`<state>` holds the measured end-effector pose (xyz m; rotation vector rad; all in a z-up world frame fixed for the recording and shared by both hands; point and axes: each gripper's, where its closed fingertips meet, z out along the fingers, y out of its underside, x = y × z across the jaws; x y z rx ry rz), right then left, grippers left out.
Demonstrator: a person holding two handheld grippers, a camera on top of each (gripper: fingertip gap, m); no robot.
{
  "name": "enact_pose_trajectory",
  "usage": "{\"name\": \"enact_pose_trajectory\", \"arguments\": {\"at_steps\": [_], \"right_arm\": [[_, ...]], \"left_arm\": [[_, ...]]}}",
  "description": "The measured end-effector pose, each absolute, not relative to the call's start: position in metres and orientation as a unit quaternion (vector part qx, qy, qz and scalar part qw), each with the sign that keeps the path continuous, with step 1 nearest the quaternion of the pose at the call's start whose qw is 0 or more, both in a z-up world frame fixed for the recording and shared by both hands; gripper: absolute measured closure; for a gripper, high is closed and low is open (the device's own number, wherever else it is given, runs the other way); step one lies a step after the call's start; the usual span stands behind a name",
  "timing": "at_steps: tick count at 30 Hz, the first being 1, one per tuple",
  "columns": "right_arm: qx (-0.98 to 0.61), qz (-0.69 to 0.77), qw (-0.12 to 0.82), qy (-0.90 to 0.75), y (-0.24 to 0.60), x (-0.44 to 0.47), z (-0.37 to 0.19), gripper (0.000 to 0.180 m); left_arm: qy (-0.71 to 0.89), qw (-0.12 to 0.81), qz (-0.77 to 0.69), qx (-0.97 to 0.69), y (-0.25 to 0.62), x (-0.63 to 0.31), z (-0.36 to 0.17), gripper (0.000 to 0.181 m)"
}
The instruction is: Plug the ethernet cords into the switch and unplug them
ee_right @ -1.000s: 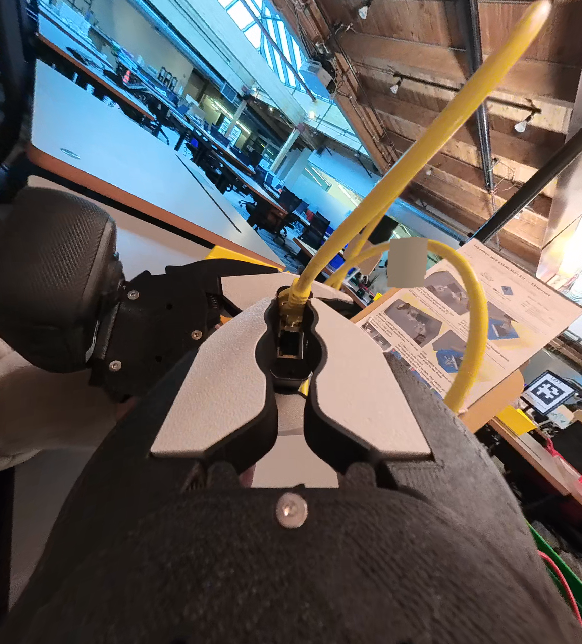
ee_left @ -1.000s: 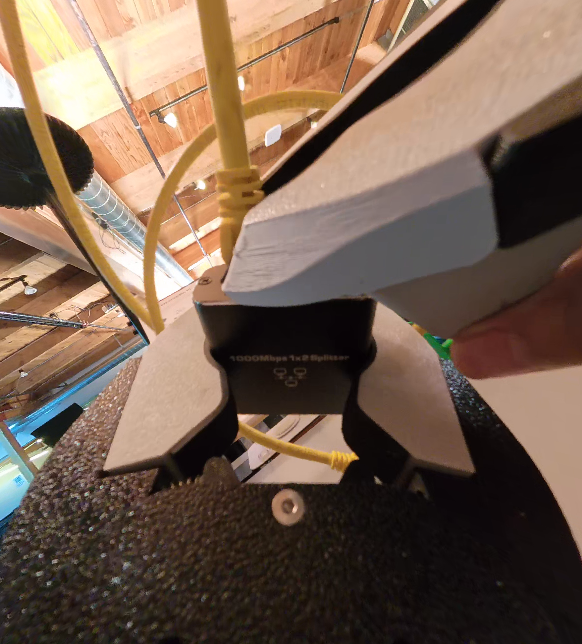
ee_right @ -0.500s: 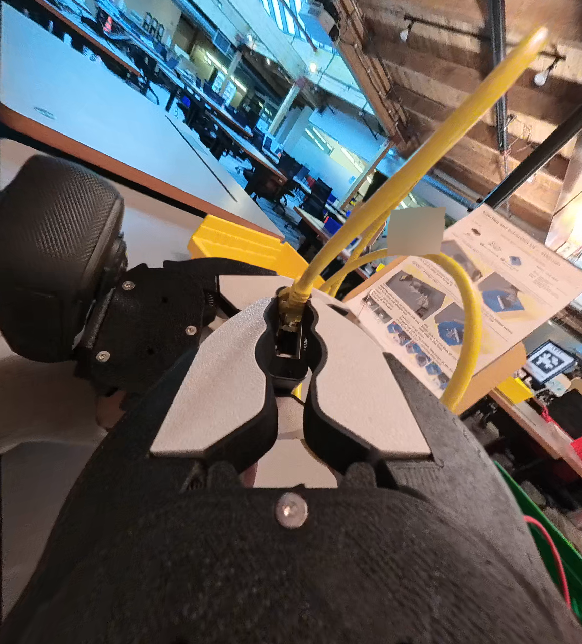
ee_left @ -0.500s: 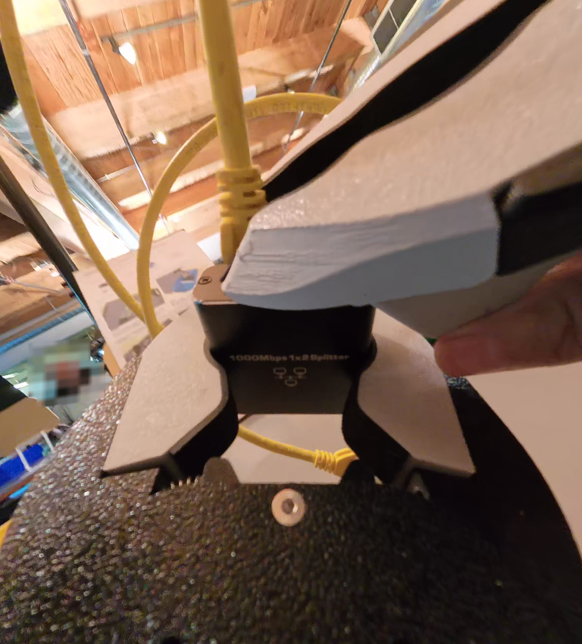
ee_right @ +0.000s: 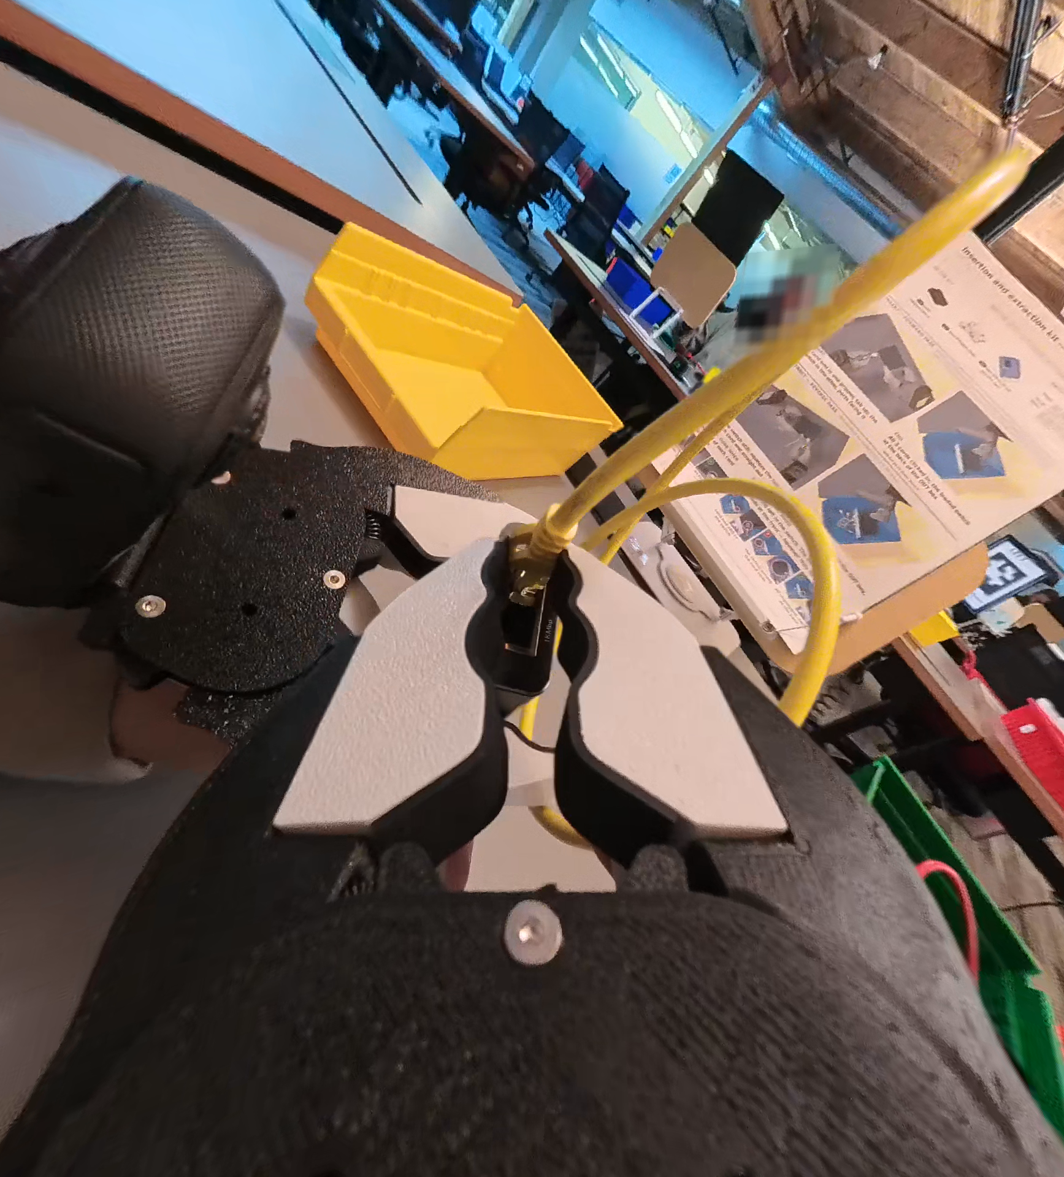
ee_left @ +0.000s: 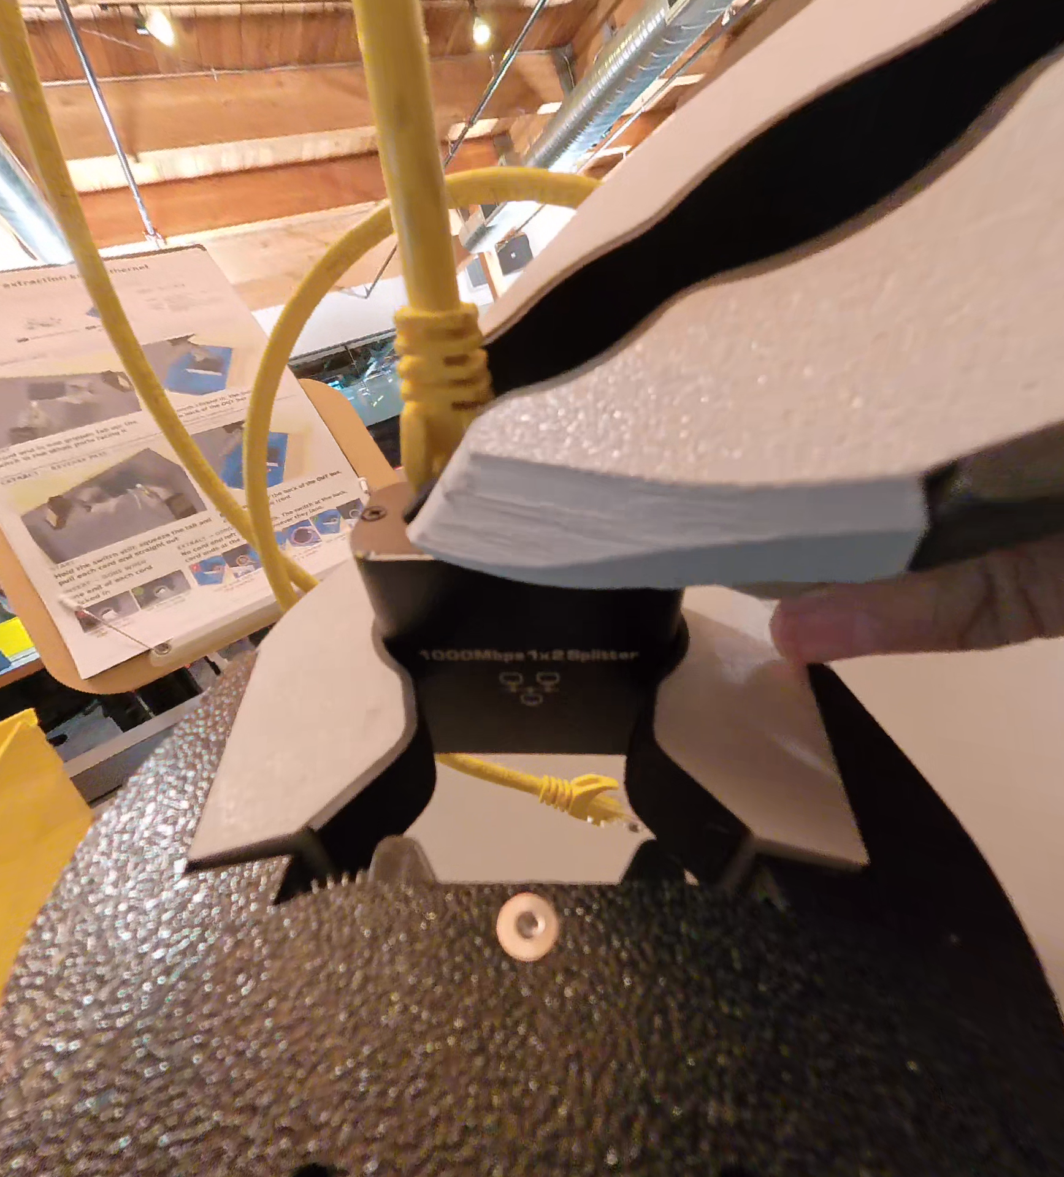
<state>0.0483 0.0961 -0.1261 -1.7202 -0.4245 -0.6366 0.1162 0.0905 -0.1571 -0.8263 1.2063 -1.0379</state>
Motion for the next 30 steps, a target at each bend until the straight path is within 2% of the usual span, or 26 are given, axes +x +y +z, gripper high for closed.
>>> {"name": "enact_pose_trajectory", "arguments": {"at_steps": [9,30], "right_arm": [[-0.755,-0.295,0.553,-0.193,0.095,0.053,-0.132,0.162],[-0.775,-0.285,0.533,-0.184,0.097,0.062,-0.141,0.163]], "left_arm": [[0.530,0.586,-0.486,-0.374,0.083,0.119,-0.165,0.106],[0.548,0.559,-0.483,-0.393,0.083,0.125,-0.178,0.106]]}}
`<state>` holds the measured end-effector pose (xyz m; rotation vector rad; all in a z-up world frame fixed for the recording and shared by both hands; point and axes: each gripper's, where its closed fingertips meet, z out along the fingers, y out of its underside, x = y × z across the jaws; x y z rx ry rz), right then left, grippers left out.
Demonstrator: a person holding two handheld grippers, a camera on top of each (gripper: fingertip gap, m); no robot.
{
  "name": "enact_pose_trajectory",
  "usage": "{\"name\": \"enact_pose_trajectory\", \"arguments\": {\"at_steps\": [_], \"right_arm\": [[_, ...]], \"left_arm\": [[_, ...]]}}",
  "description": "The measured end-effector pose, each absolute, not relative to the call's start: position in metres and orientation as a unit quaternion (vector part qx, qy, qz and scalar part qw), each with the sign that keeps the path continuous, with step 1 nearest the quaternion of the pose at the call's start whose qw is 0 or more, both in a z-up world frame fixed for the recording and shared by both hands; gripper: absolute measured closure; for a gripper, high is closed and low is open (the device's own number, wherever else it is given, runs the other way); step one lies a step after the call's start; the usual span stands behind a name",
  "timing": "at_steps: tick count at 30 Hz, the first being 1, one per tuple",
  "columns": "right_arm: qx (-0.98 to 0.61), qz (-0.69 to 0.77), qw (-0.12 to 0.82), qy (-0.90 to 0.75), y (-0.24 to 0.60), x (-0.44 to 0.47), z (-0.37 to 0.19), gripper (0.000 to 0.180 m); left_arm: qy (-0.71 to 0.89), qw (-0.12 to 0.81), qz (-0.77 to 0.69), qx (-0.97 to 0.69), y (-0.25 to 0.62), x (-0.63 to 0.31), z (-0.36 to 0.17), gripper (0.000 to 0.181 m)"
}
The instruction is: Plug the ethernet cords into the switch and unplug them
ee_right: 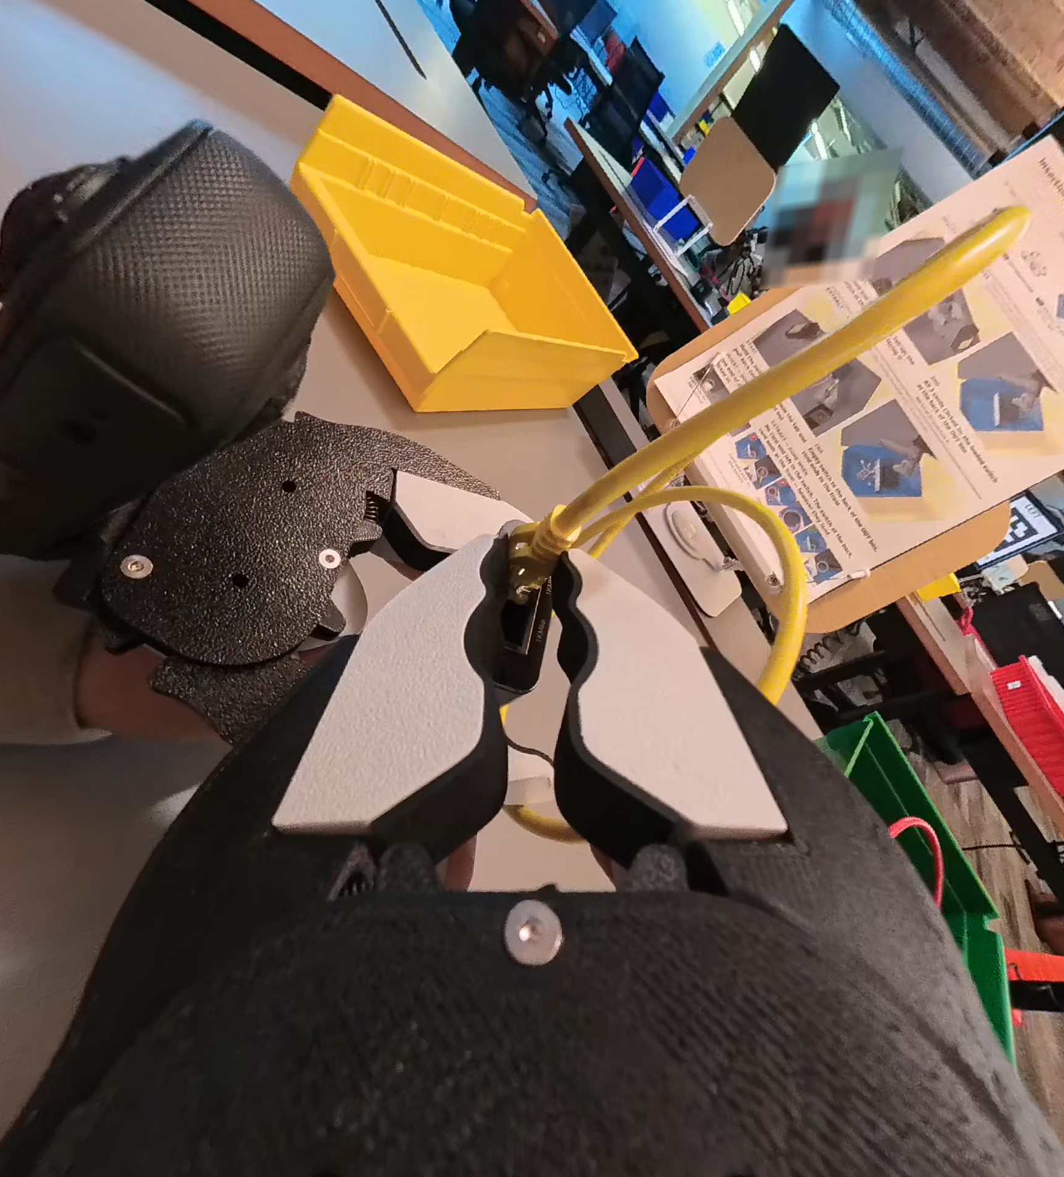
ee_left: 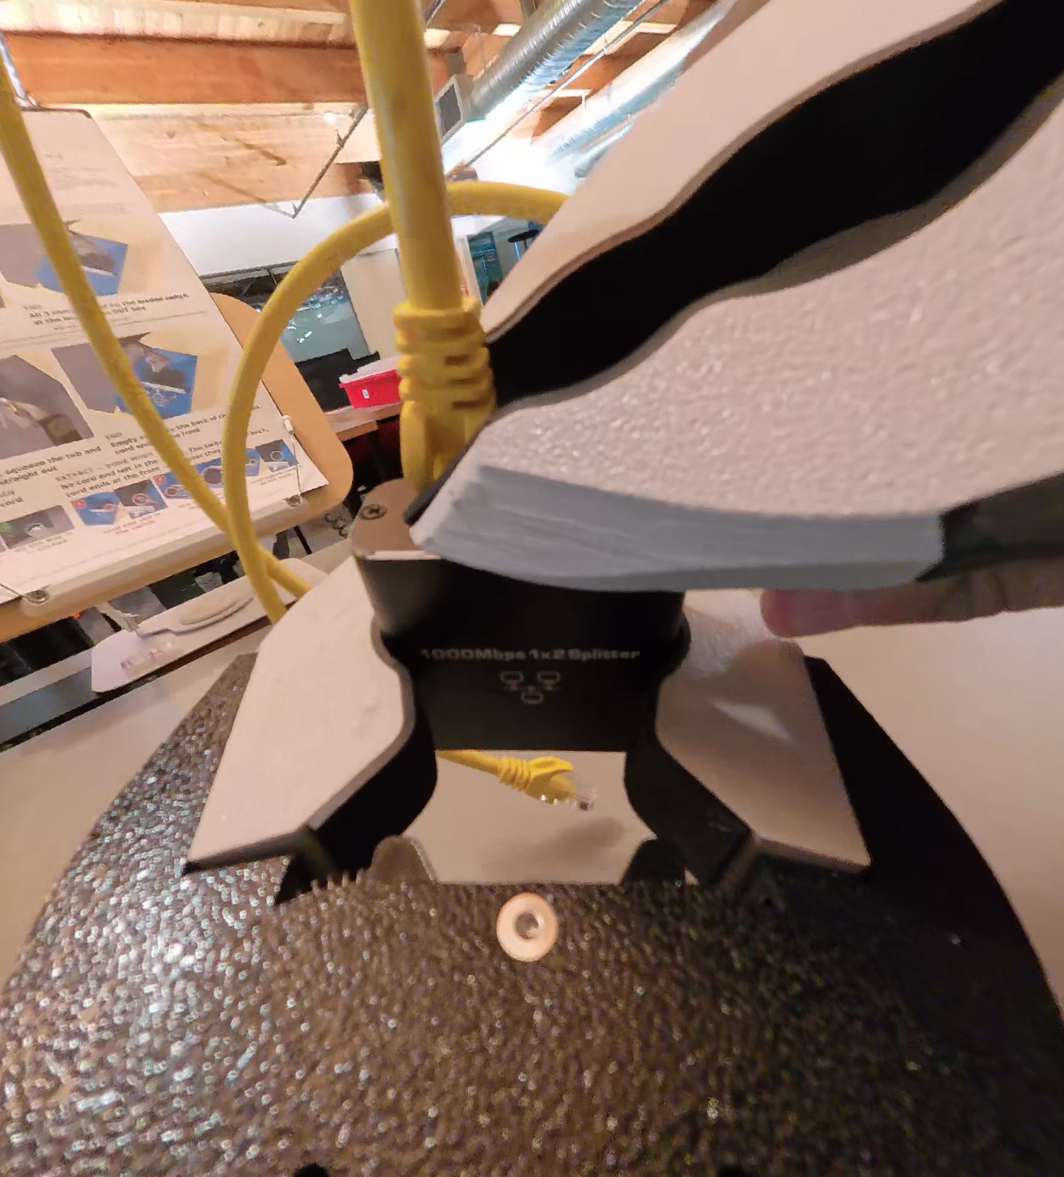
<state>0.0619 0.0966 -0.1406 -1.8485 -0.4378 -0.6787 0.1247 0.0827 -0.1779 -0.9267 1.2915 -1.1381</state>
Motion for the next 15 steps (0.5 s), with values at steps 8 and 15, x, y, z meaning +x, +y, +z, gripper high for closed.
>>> {"name": "enact_pose_trajectory", "arguments": {"at_steps": [8,15], "right_arm": [[-0.788,-0.307,0.497,-0.195,0.099,0.067,-0.147,0.163],[-0.796,-0.290,0.499,-0.180,0.097,0.072,-0.150,0.164]], "left_arm": [[0.558,0.540,-0.480,-0.407,0.084,0.130,-0.186,0.106],[0.569,0.535,-0.469,-0.413,0.083,0.132,-0.192,0.106]]}}
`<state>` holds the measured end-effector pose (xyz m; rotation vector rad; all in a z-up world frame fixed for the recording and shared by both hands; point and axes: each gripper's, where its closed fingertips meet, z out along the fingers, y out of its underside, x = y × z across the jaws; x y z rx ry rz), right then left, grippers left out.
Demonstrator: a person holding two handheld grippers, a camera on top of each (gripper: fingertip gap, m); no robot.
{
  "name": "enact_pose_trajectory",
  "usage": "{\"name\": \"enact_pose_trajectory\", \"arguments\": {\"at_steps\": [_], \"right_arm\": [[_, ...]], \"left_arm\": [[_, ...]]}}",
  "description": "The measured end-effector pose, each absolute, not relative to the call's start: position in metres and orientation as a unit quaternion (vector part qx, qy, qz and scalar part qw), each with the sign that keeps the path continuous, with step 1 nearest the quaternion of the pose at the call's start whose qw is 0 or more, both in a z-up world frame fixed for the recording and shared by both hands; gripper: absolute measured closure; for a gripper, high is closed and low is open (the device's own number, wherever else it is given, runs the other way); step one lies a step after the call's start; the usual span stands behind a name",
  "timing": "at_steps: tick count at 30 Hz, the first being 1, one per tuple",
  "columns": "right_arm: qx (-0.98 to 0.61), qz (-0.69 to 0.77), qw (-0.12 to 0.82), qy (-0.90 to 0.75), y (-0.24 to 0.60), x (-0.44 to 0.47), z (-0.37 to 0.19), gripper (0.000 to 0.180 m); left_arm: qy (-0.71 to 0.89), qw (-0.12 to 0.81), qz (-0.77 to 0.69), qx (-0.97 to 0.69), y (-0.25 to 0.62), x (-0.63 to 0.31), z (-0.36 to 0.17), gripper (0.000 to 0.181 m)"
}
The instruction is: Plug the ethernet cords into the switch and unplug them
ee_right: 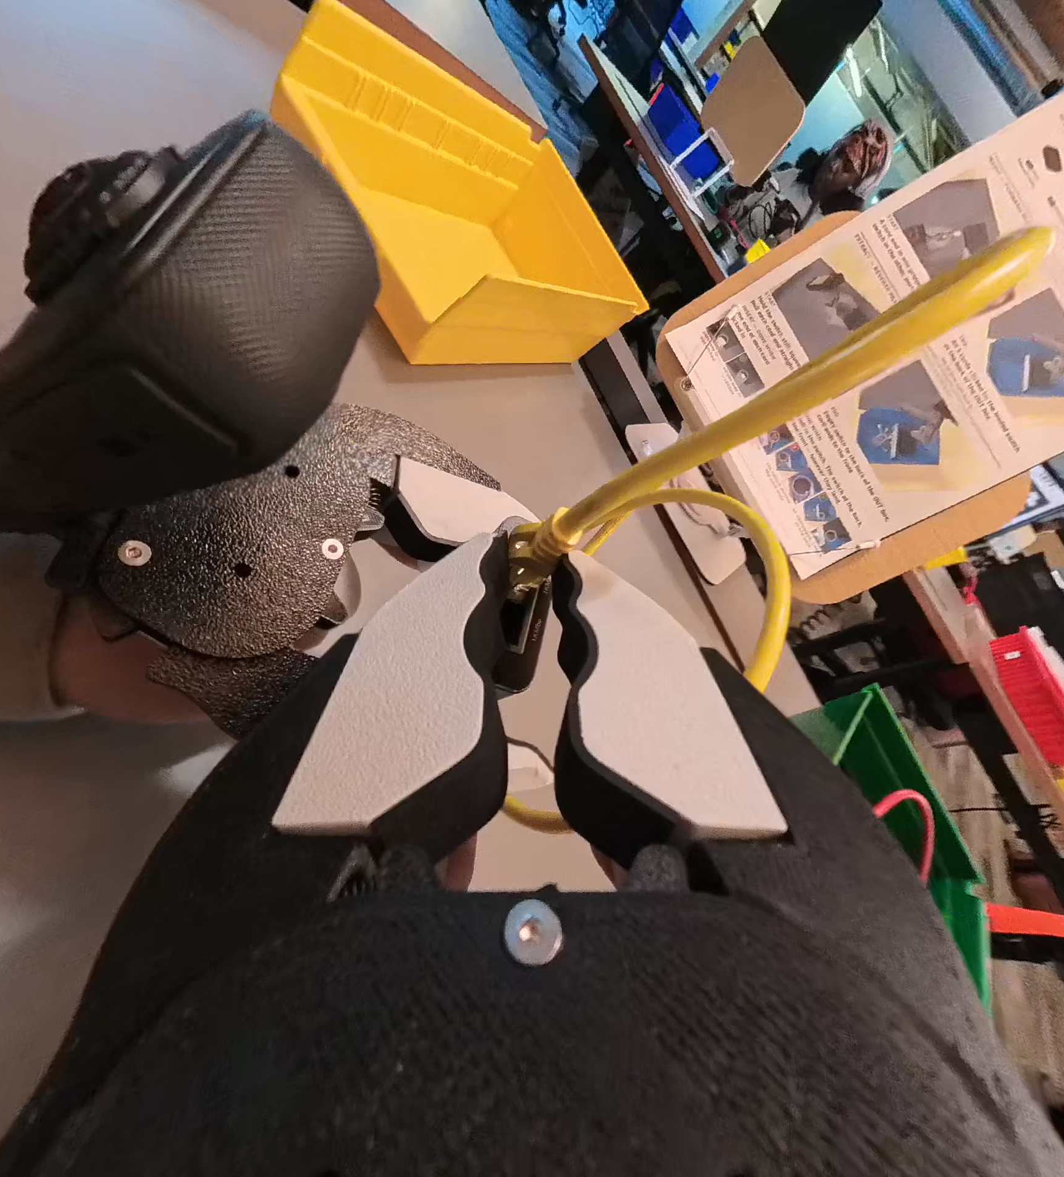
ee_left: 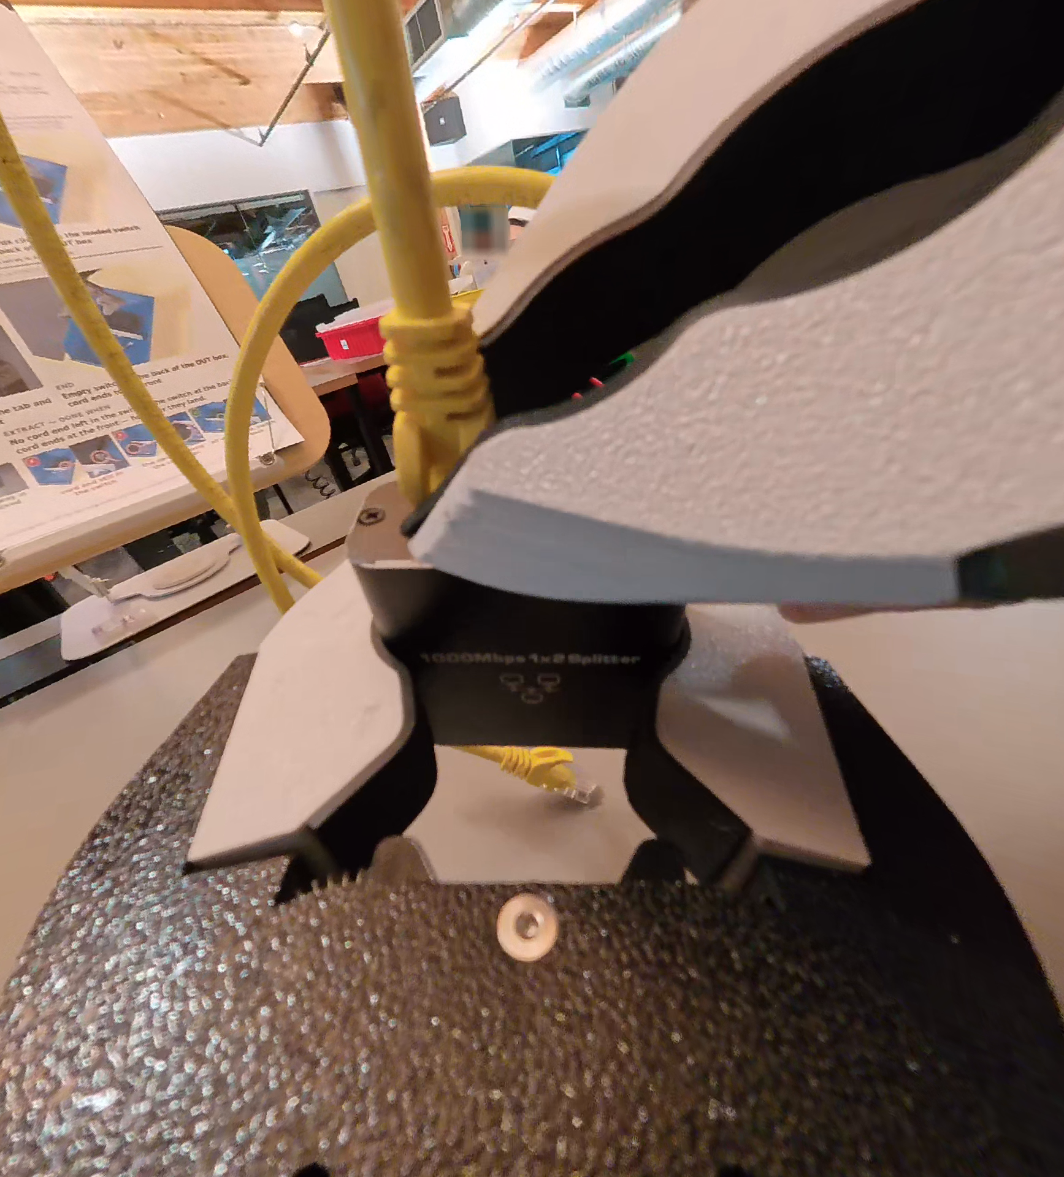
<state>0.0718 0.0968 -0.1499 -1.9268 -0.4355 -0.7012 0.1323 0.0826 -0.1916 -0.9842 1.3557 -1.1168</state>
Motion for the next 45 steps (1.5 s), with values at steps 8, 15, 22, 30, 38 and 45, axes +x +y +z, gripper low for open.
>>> {"name": "enact_pose_trajectory", "arguments": {"at_steps": [8,15,22,30,38,45], "right_arm": [[-0.803,-0.298,0.483,-0.183,0.092,0.076,-0.155,0.164],[-0.822,-0.210,0.512,-0.135,0.096,0.079,-0.160,0.164],[-0.824,-0.219,0.508,-0.126,0.084,0.076,-0.152,0.154],[-0.768,-0.145,0.617,-0.093,0.073,0.081,-0.154,0.135],[-0.692,-0.194,0.683,-0.127,0.093,0.089,-0.129,0.137],[-0.601,-0.243,0.736,-0.195,0.095,0.077,-0.114,0.136]], "left_arm": [[0.590,0.517,-0.465,-0.410,0.077,0.134,-0.200,0.105],[0.598,0.482,-0.486,-0.417,0.073,0.135,-0.206,0.106],[0.568,0.443,-0.516,-0.463,0.088,0.132,-0.208,0.106],[0.460,0.285,-0.650,-0.533,0.113,0.120,-0.169,0.106],[0.352,0.227,-0.713,-0.563,0.131,0.118,-0.121,0.105],[0.397,0.170,-0.722,-0.540,0.070,0.131,-0.104,0.106]]}}
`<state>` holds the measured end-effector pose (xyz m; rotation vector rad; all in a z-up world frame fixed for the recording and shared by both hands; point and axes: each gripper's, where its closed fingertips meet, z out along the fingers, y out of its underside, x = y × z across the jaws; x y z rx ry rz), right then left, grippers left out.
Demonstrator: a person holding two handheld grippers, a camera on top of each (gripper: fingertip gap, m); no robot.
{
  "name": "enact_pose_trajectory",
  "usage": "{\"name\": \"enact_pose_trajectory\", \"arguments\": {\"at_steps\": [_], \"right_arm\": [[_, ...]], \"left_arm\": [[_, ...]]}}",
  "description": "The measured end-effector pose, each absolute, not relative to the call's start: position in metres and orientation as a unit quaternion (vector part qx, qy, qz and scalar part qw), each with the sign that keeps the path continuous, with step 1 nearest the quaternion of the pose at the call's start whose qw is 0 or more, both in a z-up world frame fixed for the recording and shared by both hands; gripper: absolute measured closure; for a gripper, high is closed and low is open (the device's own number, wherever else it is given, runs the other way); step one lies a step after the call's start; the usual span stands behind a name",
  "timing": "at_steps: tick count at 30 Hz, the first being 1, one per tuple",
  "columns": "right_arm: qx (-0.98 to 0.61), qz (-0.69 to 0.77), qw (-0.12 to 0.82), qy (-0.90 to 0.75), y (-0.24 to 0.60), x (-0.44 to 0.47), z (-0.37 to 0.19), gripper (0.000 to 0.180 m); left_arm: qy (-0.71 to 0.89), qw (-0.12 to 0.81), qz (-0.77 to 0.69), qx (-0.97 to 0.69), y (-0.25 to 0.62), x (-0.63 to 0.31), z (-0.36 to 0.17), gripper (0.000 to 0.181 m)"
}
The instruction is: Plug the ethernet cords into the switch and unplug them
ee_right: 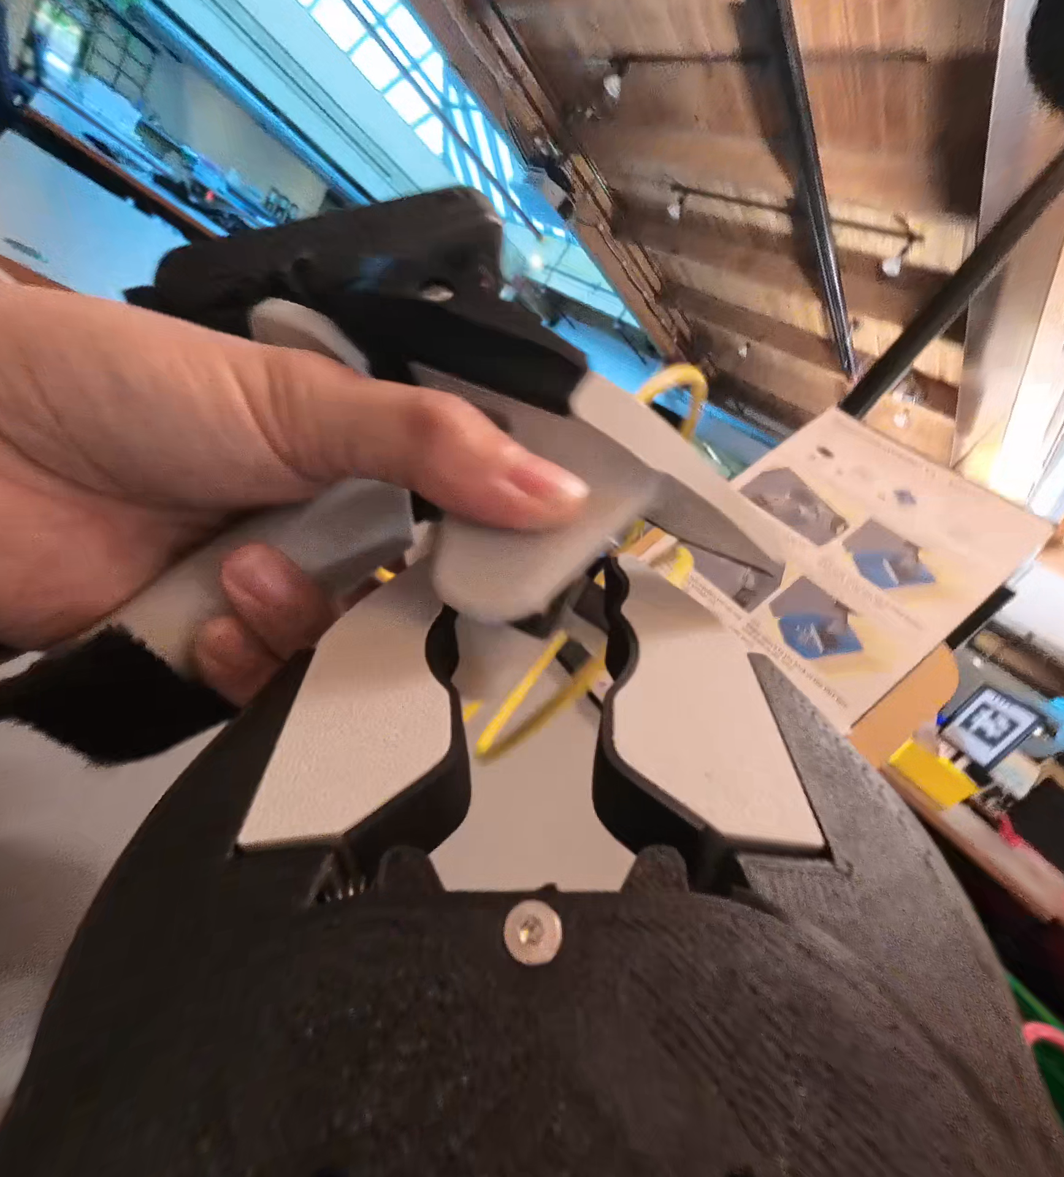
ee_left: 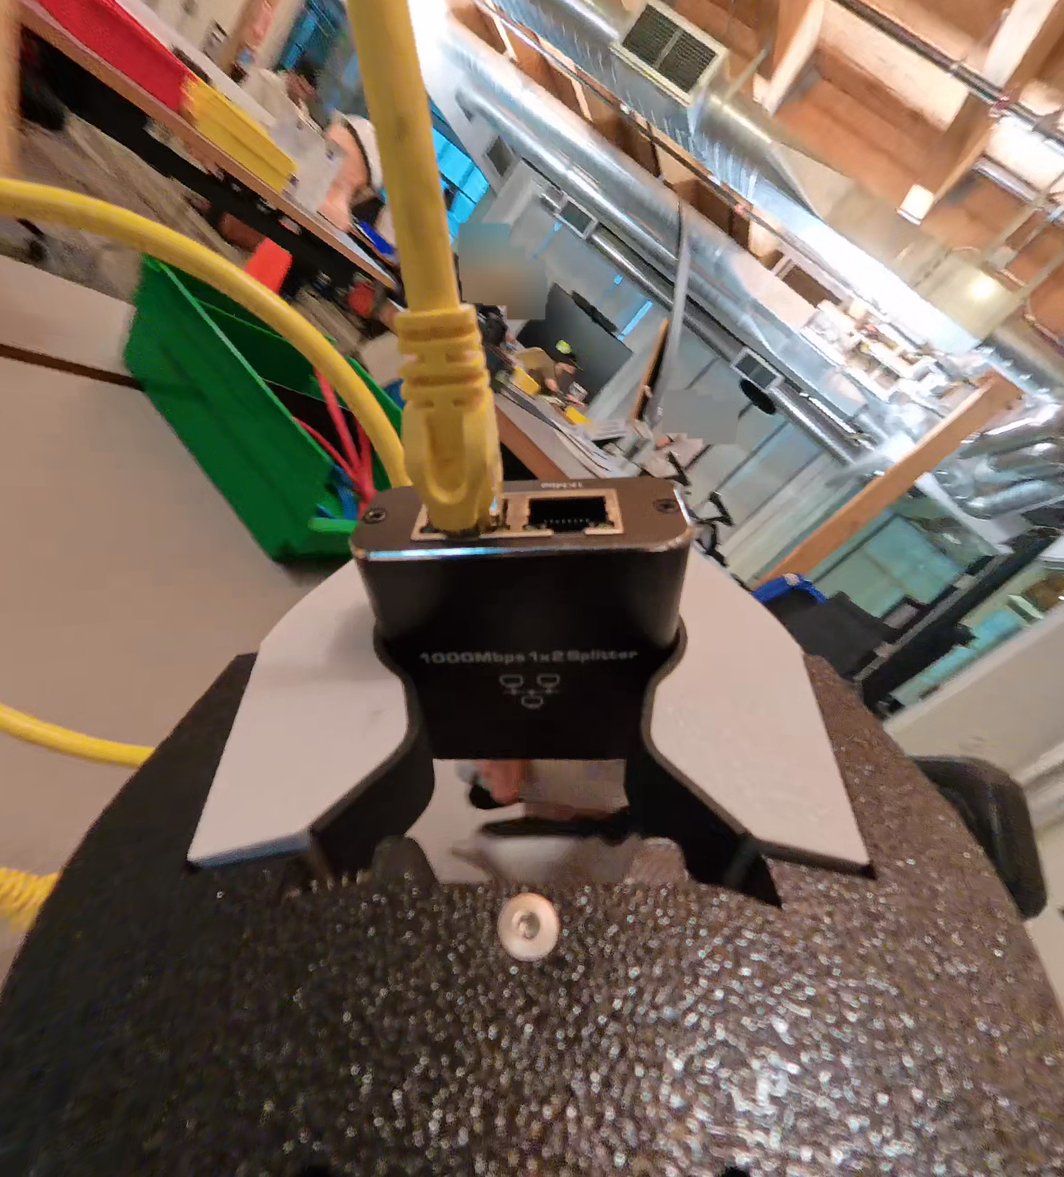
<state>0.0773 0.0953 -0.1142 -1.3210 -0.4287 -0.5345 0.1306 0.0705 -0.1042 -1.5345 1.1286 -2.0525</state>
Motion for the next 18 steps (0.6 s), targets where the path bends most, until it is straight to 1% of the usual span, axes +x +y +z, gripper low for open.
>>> {"name": "enact_pose_trajectory", "arguments": {"at_steps": [1,3,4,8,10,12,15,18], "right_arm": [[-0.601,-0.262,0.729,-0.196,0.097,0.081,-0.114,0.133],[-0.606,-0.295,0.716,-0.184,0.092,0.094,-0.113,0.141],[-0.605,-0.295,0.715,-0.187,0.089,0.097,-0.112,0.142],[-0.600,-0.304,0.720,-0.172,0.073,0.104,-0.106,0.145],[-0.590,-0.293,0.731,-0.177,0.062,0.105,-0.098,0.148],[-0.582,-0.250,0.755,-0.169,0.050,0.107,-0.090,0.154],[-0.573,-0.150,0.799,-0.105,0.032,0.124,-0.074,0.154],[-0.523,-0.002,0.851,-0.041,0.018,0.131,-0.060,0.154]], "left_arm": [[0.397,0.148,-0.729,-0.537,0.060,0.133,-0.103,0.106],[0.388,0.123,-0.738,-0.538,0.047,0.139,-0.103,0.106],[0.385,0.116,-0.741,-0.538,0.043,0.141,-0.102,0.106],[0.405,0.112,-0.741,-0.525,0.026,0.146,-0.096,0.106],[0.417,0.101,-0.751,-0.502,0.016,0.145,-0.088,0.103],[0.416,0.084,-0.768,-0.480,0.014,0.143,-0.078,0.092],[0.437,0.073,-0.764,-0.468,0.020,0.139,-0.080,0.088],[0.430,0.071,-0.776,-0.456,0.026,0.136,-0.076,0.097]]}}
